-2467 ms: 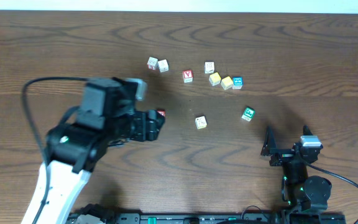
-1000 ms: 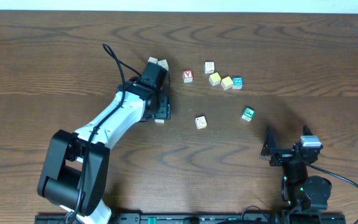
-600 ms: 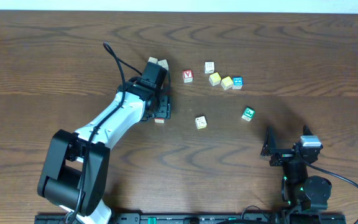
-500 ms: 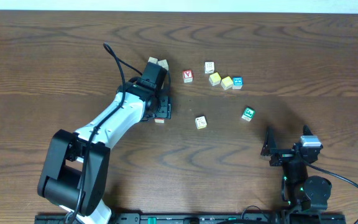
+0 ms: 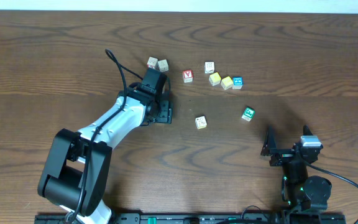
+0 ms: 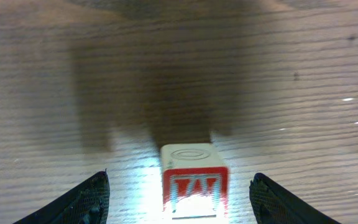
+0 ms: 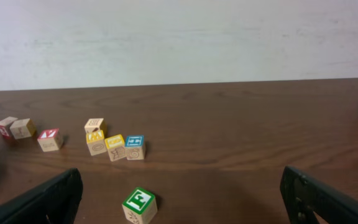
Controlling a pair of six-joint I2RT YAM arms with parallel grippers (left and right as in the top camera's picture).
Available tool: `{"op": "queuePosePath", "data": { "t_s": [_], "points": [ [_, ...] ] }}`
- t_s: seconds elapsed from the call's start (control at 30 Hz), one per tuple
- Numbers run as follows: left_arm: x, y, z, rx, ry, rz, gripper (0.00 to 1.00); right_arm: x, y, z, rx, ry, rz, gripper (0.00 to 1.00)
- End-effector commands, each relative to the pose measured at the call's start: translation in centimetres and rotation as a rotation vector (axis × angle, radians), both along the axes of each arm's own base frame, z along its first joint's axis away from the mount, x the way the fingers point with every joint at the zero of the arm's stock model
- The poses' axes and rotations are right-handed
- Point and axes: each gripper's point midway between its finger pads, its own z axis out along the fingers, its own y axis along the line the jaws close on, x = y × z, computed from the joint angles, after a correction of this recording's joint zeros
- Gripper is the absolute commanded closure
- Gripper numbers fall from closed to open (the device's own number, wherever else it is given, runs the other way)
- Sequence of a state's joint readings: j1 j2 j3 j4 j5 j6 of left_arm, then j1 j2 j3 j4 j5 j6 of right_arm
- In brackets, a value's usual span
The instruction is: Lift 3 blocks
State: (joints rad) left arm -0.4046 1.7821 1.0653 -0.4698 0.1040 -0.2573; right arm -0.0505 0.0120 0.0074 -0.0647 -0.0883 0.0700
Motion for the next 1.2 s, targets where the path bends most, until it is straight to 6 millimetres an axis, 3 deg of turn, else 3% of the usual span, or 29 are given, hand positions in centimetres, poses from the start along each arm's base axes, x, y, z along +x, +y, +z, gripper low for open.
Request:
{"op": "queuePosePath", "data": {
  "t_s": [0.0, 0.2, 0.77, 1.17],
  "points": [
    [-0.7, -0.1, -0.8, 0.004, 0.025, -0.019, 0.27, 0.0, -0.3, -0.1, -0.012, -0.001, -0.016, 0.01],
    [-0.8, -0.2, -1.7, 0.005, 0.041, -0.02, 0.27, 0.0, -0.3, -0.1, -0.012, -0.001, -0.016, 0.01],
    [-0.8, -0.3, -1.9, 0.002, 0.045, -0.021, 0.29, 0.0, -0.3, -0.1, -0.012, -0.001, -0.016, 0.01],
    [-0.8, -0.3, -2.0, 0.003, 0.047, -0.021, 0.36, 0.0, -0.3, -0.1, -0.013, -0.001, -0.016, 0.01]
  ]
}}
